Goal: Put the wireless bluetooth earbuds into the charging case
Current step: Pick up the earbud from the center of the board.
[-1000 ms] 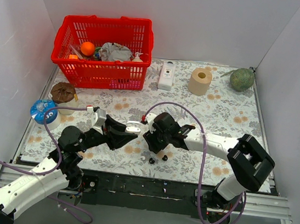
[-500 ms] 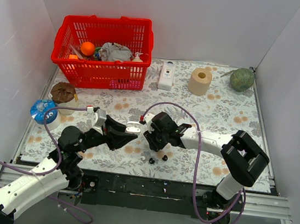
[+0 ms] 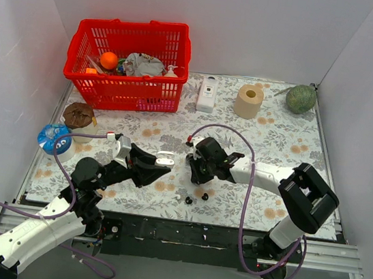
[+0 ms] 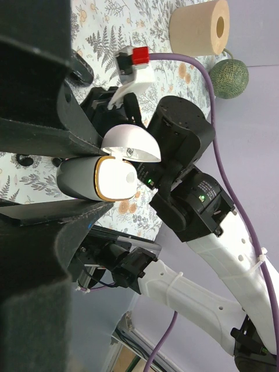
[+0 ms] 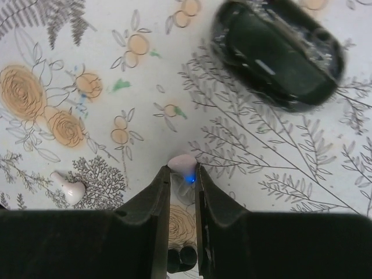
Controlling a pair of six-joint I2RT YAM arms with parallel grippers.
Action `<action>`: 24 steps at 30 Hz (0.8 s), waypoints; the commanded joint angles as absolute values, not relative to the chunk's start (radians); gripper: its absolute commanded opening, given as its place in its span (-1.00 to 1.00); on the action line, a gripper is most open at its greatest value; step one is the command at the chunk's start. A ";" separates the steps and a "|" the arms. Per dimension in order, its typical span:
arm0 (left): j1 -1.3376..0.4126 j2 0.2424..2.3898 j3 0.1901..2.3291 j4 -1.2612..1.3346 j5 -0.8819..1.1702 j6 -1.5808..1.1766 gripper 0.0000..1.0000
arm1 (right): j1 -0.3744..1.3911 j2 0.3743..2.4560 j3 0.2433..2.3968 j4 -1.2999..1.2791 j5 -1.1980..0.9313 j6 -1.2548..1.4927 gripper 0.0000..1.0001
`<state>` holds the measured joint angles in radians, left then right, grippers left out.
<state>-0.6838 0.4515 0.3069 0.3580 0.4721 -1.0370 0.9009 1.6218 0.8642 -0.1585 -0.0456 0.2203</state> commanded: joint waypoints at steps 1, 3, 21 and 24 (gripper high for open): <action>-0.687 0.443 0.307 0.354 0.474 -1.034 -1.00 | 0.853 1.586 0.839 -0.155 -0.011 0.396 -0.86; -0.689 0.443 0.308 0.356 0.474 -1.034 -1.00 | 0.847 1.597 0.842 -0.161 -0.005 0.413 -0.87; -0.687 0.446 0.310 0.354 0.474 -1.038 -1.00 | 0.853 1.611 0.897 -0.238 0.120 0.402 0.00; -0.687 0.446 0.310 0.356 0.474 -1.039 -1.00 | 0.876 1.626 0.928 -0.270 0.152 0.399 0.00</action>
<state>-0.6838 0.4507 0.3069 0.3580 0.4717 -1.0370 0.8509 1.6115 0.8726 -0.1974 0.0792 0.4080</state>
